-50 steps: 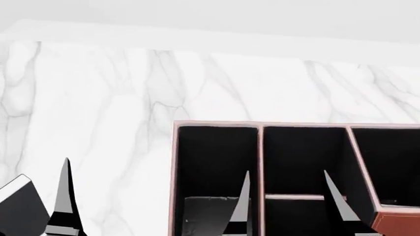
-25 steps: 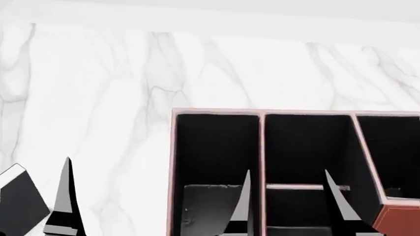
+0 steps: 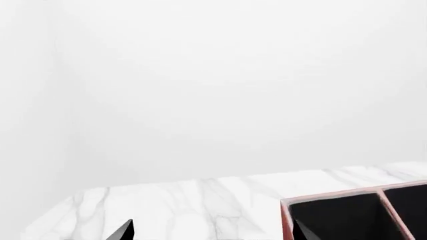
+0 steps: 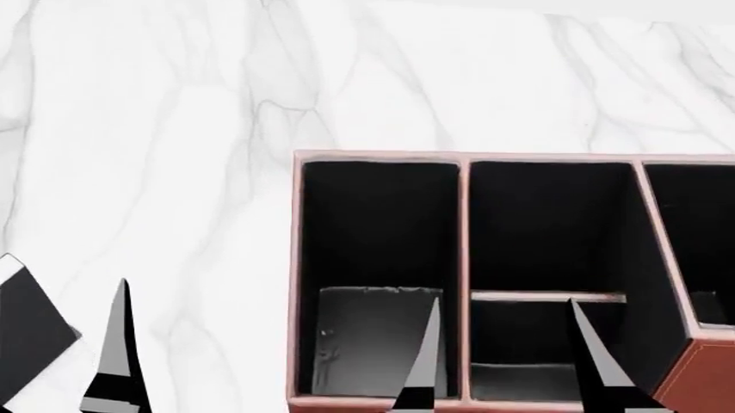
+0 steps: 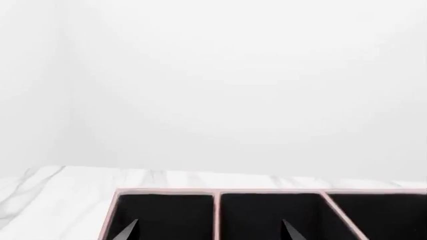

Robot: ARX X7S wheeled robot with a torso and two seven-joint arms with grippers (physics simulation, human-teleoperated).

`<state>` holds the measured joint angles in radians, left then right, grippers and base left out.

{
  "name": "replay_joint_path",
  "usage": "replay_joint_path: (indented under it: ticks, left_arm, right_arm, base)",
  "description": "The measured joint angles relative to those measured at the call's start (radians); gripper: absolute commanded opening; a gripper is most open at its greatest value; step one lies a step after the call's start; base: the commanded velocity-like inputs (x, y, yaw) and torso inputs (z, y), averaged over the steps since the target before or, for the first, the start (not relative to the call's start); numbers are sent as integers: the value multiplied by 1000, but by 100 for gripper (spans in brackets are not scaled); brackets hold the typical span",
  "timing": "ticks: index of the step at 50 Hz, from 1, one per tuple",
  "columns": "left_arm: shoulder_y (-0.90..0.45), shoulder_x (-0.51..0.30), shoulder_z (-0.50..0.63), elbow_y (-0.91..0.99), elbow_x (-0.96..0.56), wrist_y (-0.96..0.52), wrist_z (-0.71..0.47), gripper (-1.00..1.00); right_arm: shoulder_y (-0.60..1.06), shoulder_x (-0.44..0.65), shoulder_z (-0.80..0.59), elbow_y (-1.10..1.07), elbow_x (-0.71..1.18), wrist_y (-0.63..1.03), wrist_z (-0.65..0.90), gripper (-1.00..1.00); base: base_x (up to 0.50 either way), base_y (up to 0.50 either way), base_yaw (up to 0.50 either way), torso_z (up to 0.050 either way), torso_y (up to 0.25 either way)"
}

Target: Pick up the book and place it in the left compartment of the caddy.

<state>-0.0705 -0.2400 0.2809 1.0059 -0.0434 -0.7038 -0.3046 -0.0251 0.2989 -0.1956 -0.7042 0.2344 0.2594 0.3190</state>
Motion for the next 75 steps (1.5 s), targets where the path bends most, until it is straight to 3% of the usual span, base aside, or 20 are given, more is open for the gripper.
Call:
replay_joint_path:
  ticks: [11, 15, 30, 37, 43, 54, 64, 75]
  left_arm:
    - [-4, -30, -12, 16, -29, -32, 4, 100]
    - [-15, -82, -23, 22, -76, -34, -17, 100]
    - [-217, -629, 25, 23, -556, 99, -316, 100]
    - [-285, -824, -20, -26, -730, 163, -335, 100]
    - [-383, -941, -45, -86, -841, 158, -284, 100]
    - [-647, -1012, -4, -213, -919, 17, -121, 100]
    - [-849, -1004, 58, -328, -898, -104, 25, 100]
    - [-981, -985, 113, -448, -861, -168, 169, 100]
  right_arm:
    - [1, 11, 3, -14, 7, 6, 10, 100]
    - [1, 15, 6, -21, 12, 9, 14, 100]
    - [3, 25, 5, -29, 24, 11, 21, 100]
    - [4, 29, 4, -29, 30, 11, 23, 100]
    - [5, 32, 4, -27, 36, 9, 25, 100]
    - [6, 37, -3, -19, 38, 3, 27, 100]
    - [7, 42, -8, -18, 39, 0, 30, 100]
    - [8, 47, -13, -19, 40, -1, 36, 100]
  base:
    - [0, 0, 0, 0, 0]
    - [0, 0, 0, 0, 0]
    - [0, 0, 0, 0, 0]
    - [0, 0, 0, 0, 0]
    - [0, 0, 0, 0, 0]
    - [0, 0, 0, 0, 0]
    - [0, 0, 0, 0, 0]
    - [0, 0, 0, 0, 0]
